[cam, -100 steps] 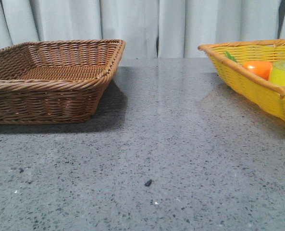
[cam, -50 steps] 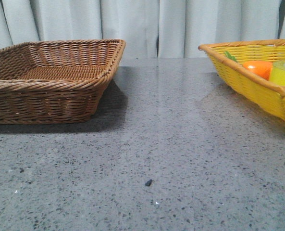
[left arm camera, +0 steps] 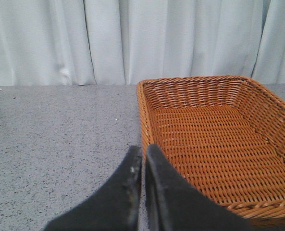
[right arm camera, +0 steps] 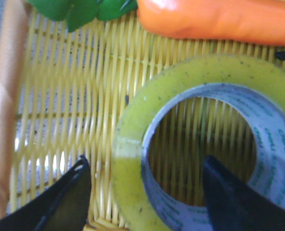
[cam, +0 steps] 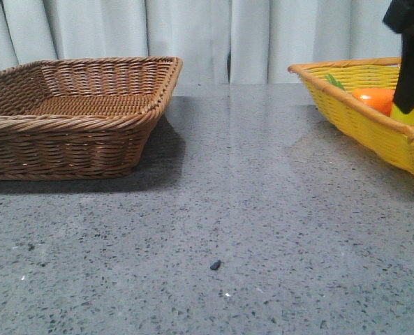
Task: Transfer tape with both arms
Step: 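Lower the right gripper into the yellow basket and grasp the yellow tape roll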
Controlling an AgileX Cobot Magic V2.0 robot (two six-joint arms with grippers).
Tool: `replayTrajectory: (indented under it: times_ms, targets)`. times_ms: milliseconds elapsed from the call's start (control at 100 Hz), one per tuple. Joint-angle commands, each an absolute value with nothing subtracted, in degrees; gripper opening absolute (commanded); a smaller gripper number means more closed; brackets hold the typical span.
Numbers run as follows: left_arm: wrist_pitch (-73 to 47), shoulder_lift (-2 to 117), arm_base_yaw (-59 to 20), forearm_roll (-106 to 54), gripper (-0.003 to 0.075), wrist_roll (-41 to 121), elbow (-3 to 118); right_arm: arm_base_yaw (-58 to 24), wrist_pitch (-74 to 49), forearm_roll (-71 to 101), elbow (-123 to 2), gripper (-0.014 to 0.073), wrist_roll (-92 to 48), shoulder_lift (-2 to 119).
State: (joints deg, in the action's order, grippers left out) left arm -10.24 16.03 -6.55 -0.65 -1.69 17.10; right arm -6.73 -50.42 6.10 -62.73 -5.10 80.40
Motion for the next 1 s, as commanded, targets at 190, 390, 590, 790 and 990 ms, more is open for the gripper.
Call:
replayTrajectory:
  times_ms: [190, 390, 590, 790, 990]
  targets:
    - [-5.81, 16.98, -6.33, -0.71, -0.0021, -2.13, 19.23, -6.79, -48.02, 5.93, -65.04, 0.0273, -5.56, 83.40]
    - [-5.71, 16.98, -6.33, -0.71, -0.0021, -2.13, 19.23, -6.79, -47.67, 5.93, -65.04, 0.0178, -5.56, 83.76]
    - [-5.59, 16.98, -6.33, -0.71, -0.0021, -2.13, 19.23, -6.79, -47.59, 5.93, -65.04, 0.0174, -5.56, 83.76]
    - [-5.34, 16.98, -6.33, -0.71, -0.0021, -2.13, 19.23, -6.79, -47.51, 5.93, -65.04, 0.0117, -5.56, 83.76]
    - [-5.34, 16.98, -6.33, -0.71, -0.0021, -2.13, 19.23, -6.79, -50.26, 5.93, -67.50, 0.0101, -5.56, 83.76]
